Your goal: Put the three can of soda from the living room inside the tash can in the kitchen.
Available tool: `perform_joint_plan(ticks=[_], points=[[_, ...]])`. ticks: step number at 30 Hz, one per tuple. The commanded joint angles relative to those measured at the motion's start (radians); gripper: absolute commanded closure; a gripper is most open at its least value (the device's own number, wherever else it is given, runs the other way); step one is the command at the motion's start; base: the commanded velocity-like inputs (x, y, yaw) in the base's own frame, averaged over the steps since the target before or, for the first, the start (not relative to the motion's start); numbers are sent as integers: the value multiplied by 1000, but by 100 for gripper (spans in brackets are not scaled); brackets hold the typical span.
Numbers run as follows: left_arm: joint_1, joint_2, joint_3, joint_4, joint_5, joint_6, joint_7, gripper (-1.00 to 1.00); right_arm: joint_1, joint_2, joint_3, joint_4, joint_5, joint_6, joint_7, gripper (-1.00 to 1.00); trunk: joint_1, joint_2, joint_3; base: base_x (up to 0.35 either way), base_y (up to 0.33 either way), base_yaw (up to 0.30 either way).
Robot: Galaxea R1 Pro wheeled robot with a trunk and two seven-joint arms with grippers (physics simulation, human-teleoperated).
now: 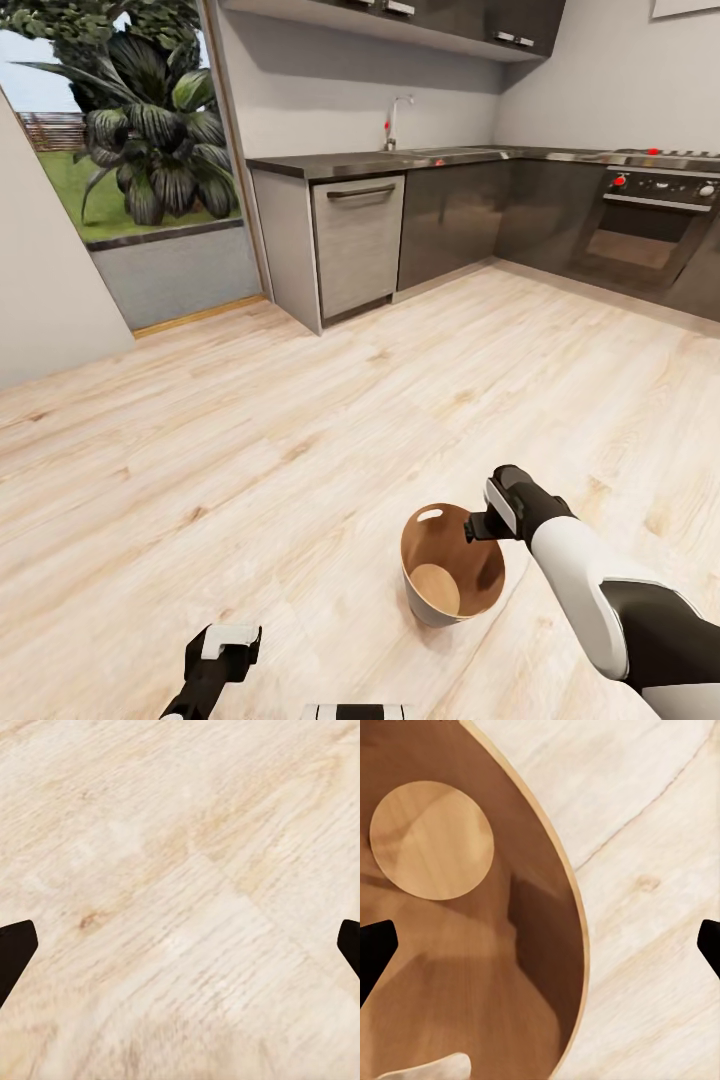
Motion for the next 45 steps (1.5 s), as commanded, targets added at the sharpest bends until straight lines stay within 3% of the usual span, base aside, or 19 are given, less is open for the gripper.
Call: perform_joint_plan(ticks=[1, 6, 18, 27, 34, 45], points=[[0, 0, 0, 0, 0, 0, 0, -100, 0, 0, 0, 0, 0, 0, 0, -100, 0, 0, 0, 0, 0, 0], [0, 0, 0, 0, 0, 0, 0, -100, 0, -5, 0, -1, 1, 0, 0, -100, 0, 0, 0, 0, 0, 0], [0, -1, 0, 1, -1, 0, 0, -100, 0, -14, 0, -1, 1, -2, 1, -100, 5, -3, -46, 0, 0, 0], [0, -1, 0, 1, -1, 0, 0, -100, 0, -14, 0, 1, 1, -2, 1, -100, 5, -3, -46, 0, 0, 0], [0, -1, 0, 1, -1, 0, 0, -100, 0, -13, 0, 0, 1, -2, 1, -100, 9, -4, -73, 0, 0, 0], [0, -1, 0, 1, 0, 0, 0, -100, 0, -14, 0, 1, 1, -2, 1, -100, 9, -4, -73, 0, 0, 0]])
